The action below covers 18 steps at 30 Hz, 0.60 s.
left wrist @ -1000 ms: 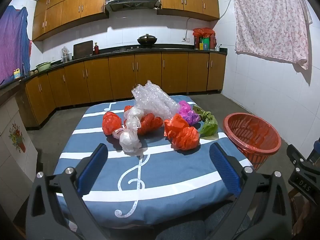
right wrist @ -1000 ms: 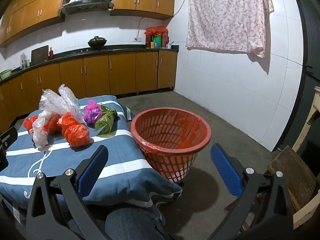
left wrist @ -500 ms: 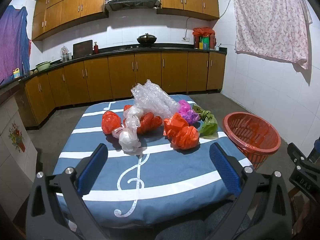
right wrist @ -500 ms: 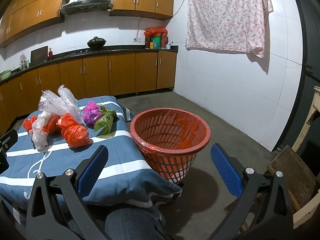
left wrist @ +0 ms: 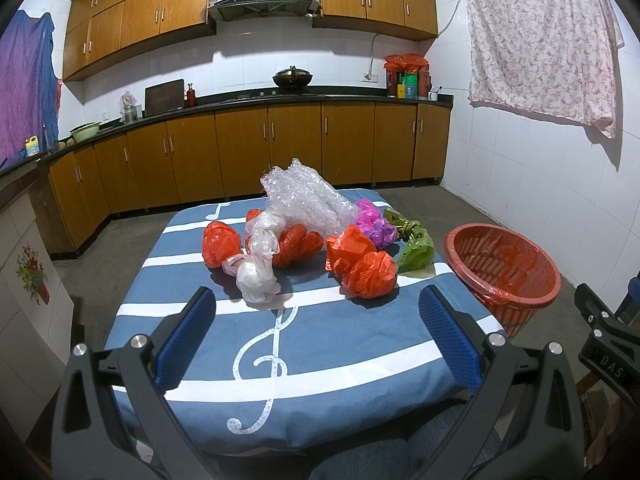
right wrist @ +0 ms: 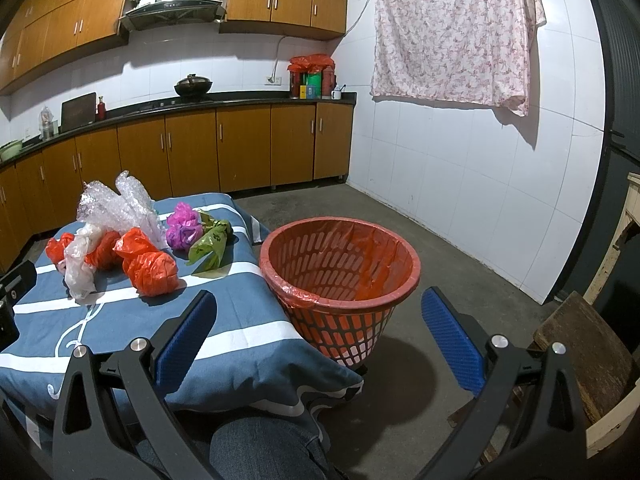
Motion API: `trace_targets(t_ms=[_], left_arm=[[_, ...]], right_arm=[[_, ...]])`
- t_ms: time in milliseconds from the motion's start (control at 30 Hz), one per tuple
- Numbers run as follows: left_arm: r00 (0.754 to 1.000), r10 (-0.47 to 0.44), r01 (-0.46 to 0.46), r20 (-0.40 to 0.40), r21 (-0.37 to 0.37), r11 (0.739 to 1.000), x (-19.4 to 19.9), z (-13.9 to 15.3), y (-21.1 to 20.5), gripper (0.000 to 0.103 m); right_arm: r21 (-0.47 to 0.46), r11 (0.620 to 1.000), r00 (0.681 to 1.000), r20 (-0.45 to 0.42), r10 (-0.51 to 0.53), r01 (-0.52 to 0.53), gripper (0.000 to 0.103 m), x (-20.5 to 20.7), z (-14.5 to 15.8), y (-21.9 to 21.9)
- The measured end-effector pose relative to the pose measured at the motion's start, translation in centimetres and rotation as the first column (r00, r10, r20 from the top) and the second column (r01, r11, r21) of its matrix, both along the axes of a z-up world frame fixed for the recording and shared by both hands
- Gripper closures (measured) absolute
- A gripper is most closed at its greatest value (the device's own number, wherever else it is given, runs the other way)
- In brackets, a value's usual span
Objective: Collect trash
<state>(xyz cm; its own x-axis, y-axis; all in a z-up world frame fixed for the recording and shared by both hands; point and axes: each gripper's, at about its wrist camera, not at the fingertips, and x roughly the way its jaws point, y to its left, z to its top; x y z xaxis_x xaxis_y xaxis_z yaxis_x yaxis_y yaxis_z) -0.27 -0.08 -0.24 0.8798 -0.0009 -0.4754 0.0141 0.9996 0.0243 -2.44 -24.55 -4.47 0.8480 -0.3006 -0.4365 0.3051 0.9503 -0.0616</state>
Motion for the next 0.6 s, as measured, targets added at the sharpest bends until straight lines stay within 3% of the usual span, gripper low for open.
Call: trace_targets(t_ms=[600], left_arm=[[1.000, 0.000, 0.000, -0.002, 0.000, 1.000, -0.33, -0.25, -0.09, 0.004]], right_arm=[[-0.001, 1.000, 1.000, 0.001, 0.000, 0.000, 0.002, 0.01, -0.01, 0.02]])
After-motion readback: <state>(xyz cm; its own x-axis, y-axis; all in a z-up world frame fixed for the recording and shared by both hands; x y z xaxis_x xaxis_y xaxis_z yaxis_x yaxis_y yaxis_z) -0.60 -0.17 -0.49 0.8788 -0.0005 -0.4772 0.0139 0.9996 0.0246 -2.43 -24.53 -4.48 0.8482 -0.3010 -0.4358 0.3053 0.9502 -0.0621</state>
